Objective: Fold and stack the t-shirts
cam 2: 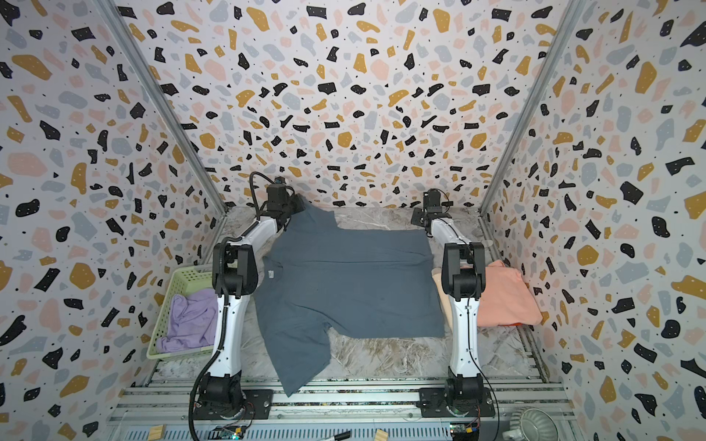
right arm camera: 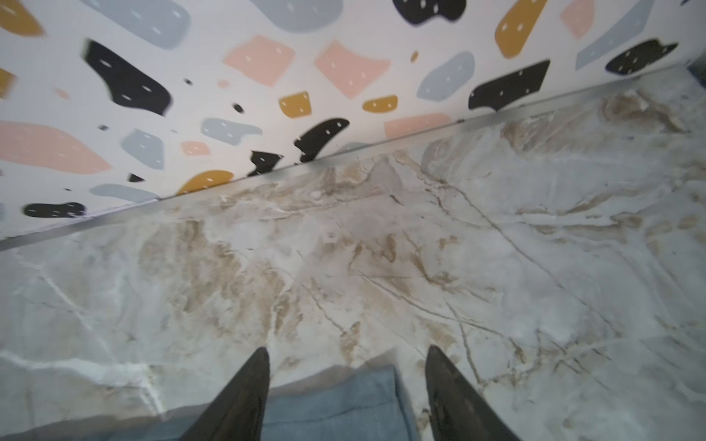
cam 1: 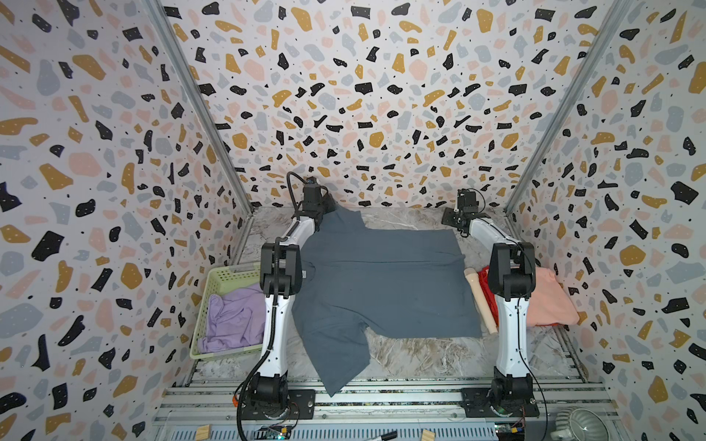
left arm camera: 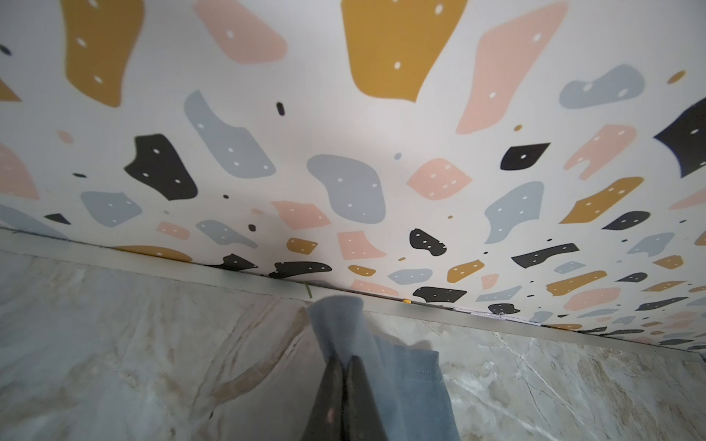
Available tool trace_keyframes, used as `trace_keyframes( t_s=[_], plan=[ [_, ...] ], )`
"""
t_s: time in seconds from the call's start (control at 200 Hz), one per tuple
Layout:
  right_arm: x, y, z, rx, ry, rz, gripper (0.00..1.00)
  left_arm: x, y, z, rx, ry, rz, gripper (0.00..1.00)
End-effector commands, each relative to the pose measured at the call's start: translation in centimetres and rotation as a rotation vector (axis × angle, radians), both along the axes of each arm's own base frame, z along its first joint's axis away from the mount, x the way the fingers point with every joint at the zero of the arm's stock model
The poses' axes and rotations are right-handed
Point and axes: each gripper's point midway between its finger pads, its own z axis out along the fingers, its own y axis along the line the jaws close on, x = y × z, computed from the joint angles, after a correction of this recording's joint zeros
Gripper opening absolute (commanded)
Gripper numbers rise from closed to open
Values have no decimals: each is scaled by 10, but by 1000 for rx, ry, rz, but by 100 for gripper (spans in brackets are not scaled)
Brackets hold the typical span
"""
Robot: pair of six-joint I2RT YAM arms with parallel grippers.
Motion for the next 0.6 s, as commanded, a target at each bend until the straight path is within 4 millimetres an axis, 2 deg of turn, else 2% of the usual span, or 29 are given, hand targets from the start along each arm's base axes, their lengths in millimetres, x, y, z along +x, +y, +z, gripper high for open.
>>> trace_keyframes(
  t_s=[0.0,0.155,0.265,0.395,0.596],
  plan=[
    [-3,-11,-14,-34,68,-36,65,2,2,18,-10,-48,-11,0],
    [-3,-20,-24,-49,125,-82,65,2,2,21,-4,-52,-11,0],
    [-14,-11,-38,-40,166,-70,65,3,3,20,-3,-54,-6,0],
    [-34,-6,-59,-114,254,-92,63,8,3,26,-30,-69,10,0],
    [-40,6,-66,-101,297,-75,56,13,2,37,-61,-95,14,0]
  ],
)
